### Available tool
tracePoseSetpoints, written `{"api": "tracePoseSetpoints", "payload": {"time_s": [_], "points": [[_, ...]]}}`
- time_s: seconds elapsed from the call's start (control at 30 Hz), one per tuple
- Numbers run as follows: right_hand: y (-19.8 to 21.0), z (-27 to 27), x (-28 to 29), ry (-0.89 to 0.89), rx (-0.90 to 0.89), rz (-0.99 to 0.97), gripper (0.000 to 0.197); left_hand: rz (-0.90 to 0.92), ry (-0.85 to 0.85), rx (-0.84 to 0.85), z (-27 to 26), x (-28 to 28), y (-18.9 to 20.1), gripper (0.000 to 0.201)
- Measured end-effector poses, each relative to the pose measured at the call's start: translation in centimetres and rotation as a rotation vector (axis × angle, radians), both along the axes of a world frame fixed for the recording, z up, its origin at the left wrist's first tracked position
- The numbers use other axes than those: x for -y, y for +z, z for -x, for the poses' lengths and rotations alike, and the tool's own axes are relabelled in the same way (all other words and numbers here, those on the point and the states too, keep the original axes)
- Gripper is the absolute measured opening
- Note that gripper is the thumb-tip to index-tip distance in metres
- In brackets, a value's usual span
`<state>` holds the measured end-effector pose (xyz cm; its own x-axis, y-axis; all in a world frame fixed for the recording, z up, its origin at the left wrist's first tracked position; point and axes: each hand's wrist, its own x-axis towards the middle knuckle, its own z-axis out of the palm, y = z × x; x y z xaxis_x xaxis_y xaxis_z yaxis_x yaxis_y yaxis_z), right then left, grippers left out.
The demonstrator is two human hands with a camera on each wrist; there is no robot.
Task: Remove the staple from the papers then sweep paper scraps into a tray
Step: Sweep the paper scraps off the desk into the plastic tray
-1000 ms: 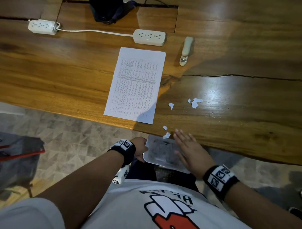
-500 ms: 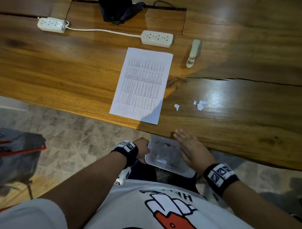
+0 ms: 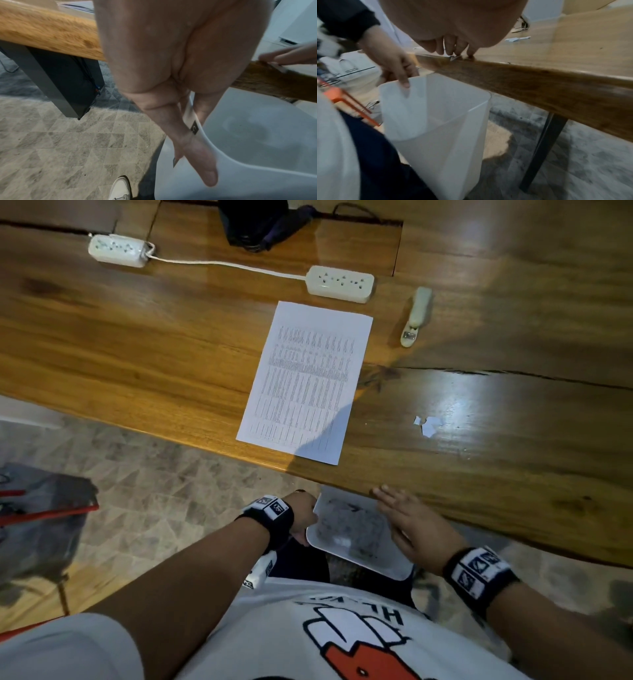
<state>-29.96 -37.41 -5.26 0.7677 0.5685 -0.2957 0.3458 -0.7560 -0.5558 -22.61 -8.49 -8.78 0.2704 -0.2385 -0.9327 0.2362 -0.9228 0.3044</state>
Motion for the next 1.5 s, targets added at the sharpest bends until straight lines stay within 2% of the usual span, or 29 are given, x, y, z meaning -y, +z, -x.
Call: {"api": "tracePoseSetpoints", "payload": {"time_s": [0.07,0.2,0.27,0.3,0.4,0.53,0.57,0.63,0.77,0.87,0.97,1.1,1.13,1.2,1.3,1.37,1.43,1.5], "points": [[0.3,0.4,0.8,0.025,0.044,-0.018,0.064,-0.008,0.000,-0.005,-0.1,0.0,0.1,0.034],[0.8,-6.6,0.9,-0.367,0.151,0.184,0.066,-0.014,-0.010,0.001,-0.3,0.4,0.8,0.034],[-0.1,-9.7,1.5,-0.500,0.082,0.293,0.072,-0.013,-0.015,0.016,-0.3,0.5,1.1,0.035],[-0.6,-10.2,1.5,-0.509,0.054,0.328,0.076,-0.012,-0.007,0.014,-0.3,0.5,1.1,0.035],[-1.5,-7.5,0.6,-0.372,0.030,0.352,0.079,-0.015,0.041,-0.035,0.0,0.3,0.3,0.032],[-0.3,1.2,-0.6,-0.024,-0.008,0.180,0.067,-0.034,0.000,-0.014,0.1,0.6,0.0,0.034],[-0.1,2.4,-0.4,0.013,0.000,0.158,0.063,-0.036,-0.013,-0.007,0.1,0.7,0.1,0.034],[0.2,1.9,0.3,-0.068,-0.004,0.157,0.061,-0.040,-0.013,-0.013,0.1,0.8,0.1,0.033],[0.3,-4.5,1.8,-0.346,0.009,0.246,0.071,-0.052,0.002,-0.031,0.3,1.1,0.0,0.035],[-0.7,-6.3,1.6,-0.322,0.010,0.319,0.077,-0.062,0.041,-0.024,0.4,1.3,0.2,0.034],[-1.0,-2.6,0.5,-0.168,-0.006,0.334,0.078,-0.041,0.097,-0.073,0.2,1.2,0.3,0.034],[-0.6,3.1,-0.2,0.187,-0.051,0.169,0.064,-0.071,0.093,-0.022,0.2,1.0,0.2,0.033],[-0.6,2.3,-0.1,0.185,-0.034,0.137,0.060,-0.070,0.107,-0.020,0.3,1.0,0.2,0.033],[-0.3,-1.9,-0.2,0.039,0.014,0.134,0.061,-0.031,0.128,-0.052,0.2,0.8,0.1,0.033],[0.4,-10.1,-1.4,-0.172,0.050,0.240,0.064,-0.031,0.149,-0.063,0.4,0.4,0.1,0.032],[0.0,-13.7,-2.6,-0.194,0.015,0.297,0.065,-0.026,0.187,-0.065,0.6,0.2,-0.1,0.033],[-0.5,-14.5,-4.1,-0.183,-0.010,0.321,0.065,-0.029,0.201,-0.068,0.7,-0.1,-0.2,0.033],[-0.8,-12.2,-4.9,-0.167,-0.025,0.314,0.066,-0.039,0.188,-0.064,0.7,-0.6,-0.3,0.032]]}}
